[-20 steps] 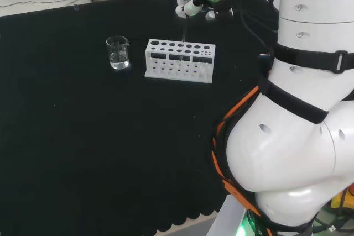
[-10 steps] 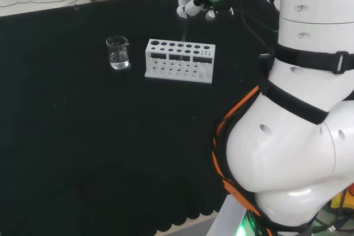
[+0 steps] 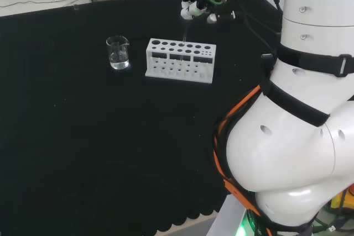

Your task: Take the glass rod from the white test tube rack.

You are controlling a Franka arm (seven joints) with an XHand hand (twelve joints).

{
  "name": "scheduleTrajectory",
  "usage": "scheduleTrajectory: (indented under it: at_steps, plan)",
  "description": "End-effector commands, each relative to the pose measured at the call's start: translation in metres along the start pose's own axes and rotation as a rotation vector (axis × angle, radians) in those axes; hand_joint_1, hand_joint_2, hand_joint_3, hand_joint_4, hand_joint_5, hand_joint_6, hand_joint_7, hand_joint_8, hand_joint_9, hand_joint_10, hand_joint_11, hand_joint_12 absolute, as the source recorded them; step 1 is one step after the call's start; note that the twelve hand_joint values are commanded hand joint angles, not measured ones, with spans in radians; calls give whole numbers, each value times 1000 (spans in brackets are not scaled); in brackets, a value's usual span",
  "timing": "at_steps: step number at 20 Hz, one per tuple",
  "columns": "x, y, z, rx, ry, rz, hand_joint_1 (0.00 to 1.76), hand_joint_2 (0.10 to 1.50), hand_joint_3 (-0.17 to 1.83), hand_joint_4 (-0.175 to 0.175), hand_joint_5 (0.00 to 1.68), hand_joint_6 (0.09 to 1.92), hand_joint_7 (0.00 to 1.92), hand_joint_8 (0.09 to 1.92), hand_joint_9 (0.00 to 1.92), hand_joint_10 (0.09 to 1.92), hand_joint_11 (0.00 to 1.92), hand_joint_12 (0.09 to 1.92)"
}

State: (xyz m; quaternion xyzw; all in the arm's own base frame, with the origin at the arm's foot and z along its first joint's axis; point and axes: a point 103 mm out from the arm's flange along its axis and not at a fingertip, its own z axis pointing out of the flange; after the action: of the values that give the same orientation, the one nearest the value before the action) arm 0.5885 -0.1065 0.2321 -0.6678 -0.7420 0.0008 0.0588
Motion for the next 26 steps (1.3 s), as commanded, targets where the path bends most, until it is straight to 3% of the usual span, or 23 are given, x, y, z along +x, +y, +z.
scheduleTrajectory:
  at_steps: [1,2,4,5,7,8,10,26]
  plan:
    - [8,1,-8,-106,83,-16,1236,1070,44,-175,992,848,1150,1036,1736,1005,1920,1166]
    - [11,1,-10,-132,113,-14,1261,1059,49,-175,1011,779,1141,1038,1730,1002,1920,1100]
    - [16,1,-17,-178,165,-16,1283,930,300,-175,1032,743,1135,1088,1709,1003,1889,1003]
    - [18,1,-22,-198,182,-19,1288,858,446,-175,1032,769,1136,1124,1694,1010,1861,984]
    - [25,-2,-36,-231,212,-24,1227,746,640,-175,1088,893,1321,1116,1691,998,1829,942]
    - [29,-3,-43,-238,216,-26,1211,707,705,-175,1110,924,1378,1102,1694,980,1818,920]
    - [36,-8,-57,-239,196,-29,1269,668,785,-175,1093,859,1259,1150,1685,948,1782,891]
    - [78,-53,-118,-284,94,-37,1313,647,779,-175,1157,653,1207,1128,1695,862,1710,804]
